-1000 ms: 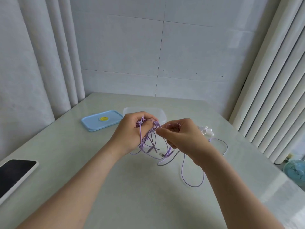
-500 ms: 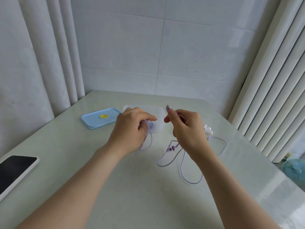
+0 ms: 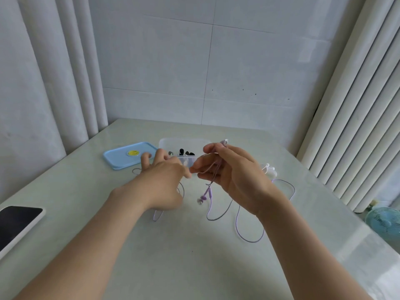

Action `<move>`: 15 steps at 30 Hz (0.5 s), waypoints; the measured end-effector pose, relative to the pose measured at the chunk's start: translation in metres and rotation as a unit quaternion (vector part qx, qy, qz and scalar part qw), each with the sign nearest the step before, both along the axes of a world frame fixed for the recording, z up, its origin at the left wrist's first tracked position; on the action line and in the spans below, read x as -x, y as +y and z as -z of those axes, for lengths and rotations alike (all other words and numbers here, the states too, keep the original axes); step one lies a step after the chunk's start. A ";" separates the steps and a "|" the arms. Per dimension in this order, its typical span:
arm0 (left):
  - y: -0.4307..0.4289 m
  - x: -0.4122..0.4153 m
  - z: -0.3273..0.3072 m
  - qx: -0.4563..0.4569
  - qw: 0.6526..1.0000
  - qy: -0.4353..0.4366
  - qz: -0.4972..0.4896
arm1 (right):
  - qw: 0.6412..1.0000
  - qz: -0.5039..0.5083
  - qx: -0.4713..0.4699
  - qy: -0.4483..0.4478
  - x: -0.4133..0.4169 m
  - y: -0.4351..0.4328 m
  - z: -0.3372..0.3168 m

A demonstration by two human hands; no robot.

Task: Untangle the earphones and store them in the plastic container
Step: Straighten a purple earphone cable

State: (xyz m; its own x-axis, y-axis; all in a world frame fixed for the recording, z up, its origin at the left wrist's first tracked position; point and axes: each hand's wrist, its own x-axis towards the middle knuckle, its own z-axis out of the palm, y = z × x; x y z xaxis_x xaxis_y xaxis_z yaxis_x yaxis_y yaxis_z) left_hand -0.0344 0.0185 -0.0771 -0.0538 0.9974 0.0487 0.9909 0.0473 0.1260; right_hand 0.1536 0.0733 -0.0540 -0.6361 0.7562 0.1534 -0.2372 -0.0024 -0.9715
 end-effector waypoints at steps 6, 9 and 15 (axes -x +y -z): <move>-0.005 -0.008 -0.003 0.053 0.999 -0.009 -0.006 | 0.950 0.051 -0.185 -0.246 -0.010 0.002 0.002; -0.002 -0.002 -0.003 0.001 0.995 0.095 -0.034 | 0.922 0.071 -0.229 -0.303 -0.011 0.007 0.005; -0.001 -0.004 0.001 0.038 0.993 0.109 -0.028 | 0.753 0.343 -0.310 -0.469 -0.024 0.044 0.028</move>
State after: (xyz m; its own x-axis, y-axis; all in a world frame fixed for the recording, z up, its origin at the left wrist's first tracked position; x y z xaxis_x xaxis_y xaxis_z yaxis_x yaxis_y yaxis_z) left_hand -0.0303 0.0171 -0.0785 -0.1063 0.9943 -0.0108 0.9897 0.1048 -0.0972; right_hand 0.1781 0.1171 -0.0823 -0.1766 0.9237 0.3399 0.8144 0.3311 -0.4766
